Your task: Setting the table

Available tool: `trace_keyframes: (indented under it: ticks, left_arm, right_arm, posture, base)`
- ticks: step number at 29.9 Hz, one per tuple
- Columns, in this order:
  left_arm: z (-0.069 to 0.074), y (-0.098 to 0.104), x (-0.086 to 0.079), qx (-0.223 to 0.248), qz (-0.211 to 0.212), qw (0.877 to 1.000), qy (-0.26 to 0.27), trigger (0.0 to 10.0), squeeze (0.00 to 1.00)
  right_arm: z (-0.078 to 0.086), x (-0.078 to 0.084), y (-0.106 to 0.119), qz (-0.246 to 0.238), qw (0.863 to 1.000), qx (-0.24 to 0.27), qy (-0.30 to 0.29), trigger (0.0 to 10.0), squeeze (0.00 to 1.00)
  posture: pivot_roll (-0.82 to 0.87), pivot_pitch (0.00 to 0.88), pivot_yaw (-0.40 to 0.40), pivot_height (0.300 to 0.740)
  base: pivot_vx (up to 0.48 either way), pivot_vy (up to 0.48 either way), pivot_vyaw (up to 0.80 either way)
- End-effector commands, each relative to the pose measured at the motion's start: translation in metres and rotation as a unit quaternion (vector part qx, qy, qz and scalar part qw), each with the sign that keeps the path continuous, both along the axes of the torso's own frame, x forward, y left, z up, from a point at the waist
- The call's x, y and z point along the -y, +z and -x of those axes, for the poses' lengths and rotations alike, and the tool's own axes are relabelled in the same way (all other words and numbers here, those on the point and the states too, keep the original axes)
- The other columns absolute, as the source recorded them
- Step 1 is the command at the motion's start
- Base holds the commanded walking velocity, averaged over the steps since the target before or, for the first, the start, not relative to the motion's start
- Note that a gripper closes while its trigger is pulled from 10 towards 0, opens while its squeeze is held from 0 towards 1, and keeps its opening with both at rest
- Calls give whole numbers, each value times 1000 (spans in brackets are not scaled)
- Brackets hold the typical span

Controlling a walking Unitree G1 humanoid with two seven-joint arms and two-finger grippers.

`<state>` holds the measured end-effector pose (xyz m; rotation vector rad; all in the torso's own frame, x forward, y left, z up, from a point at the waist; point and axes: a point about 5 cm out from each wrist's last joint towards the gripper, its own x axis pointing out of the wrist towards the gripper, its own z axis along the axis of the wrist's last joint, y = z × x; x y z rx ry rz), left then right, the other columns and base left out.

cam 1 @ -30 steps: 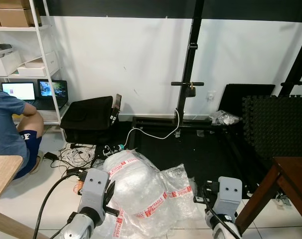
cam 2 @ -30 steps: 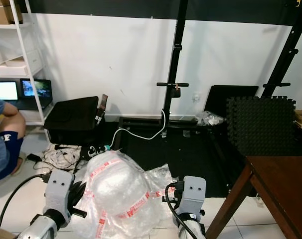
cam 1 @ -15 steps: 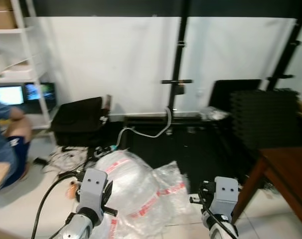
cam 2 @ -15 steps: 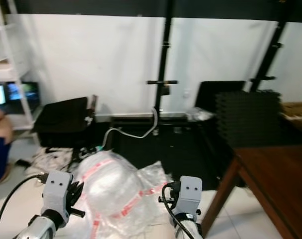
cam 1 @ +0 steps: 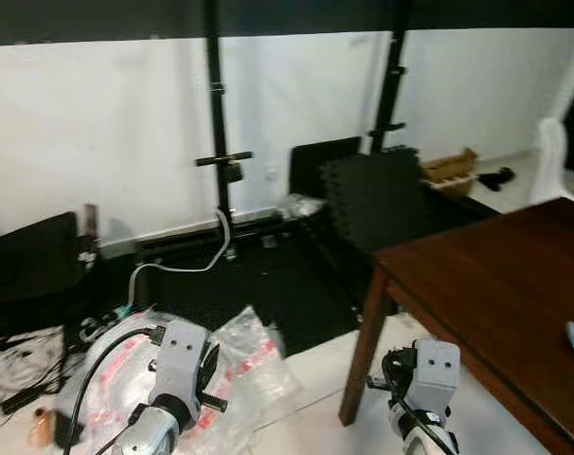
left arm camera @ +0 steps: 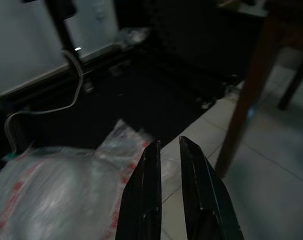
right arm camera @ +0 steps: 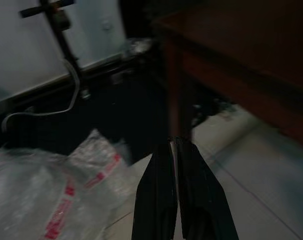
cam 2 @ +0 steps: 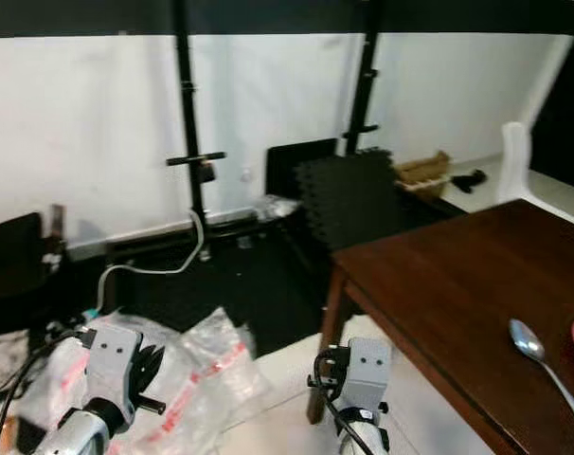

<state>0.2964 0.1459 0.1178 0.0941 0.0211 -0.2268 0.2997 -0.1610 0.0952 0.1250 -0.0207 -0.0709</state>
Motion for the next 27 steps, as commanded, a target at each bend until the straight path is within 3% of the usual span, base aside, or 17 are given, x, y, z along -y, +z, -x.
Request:
trace_keyframes:
  ticks: [1,27]
  left_arm:
    - [1,-6,0,-12,-5,1000,-1,10000,0]
    - [1,-7,2,-12,-3,1000,-1,10000,0]
  right_arm:
    - [3,1,-6,-6,1000,-12,-4,10000,0]
    - [2,2,-5,-4,1000,-12,-1,10000,0]
  posture:
    - [16,93,71,740]
    - [14,87,66,740]
  base:
    - [0,0,-800]
    - [0,0,-800]
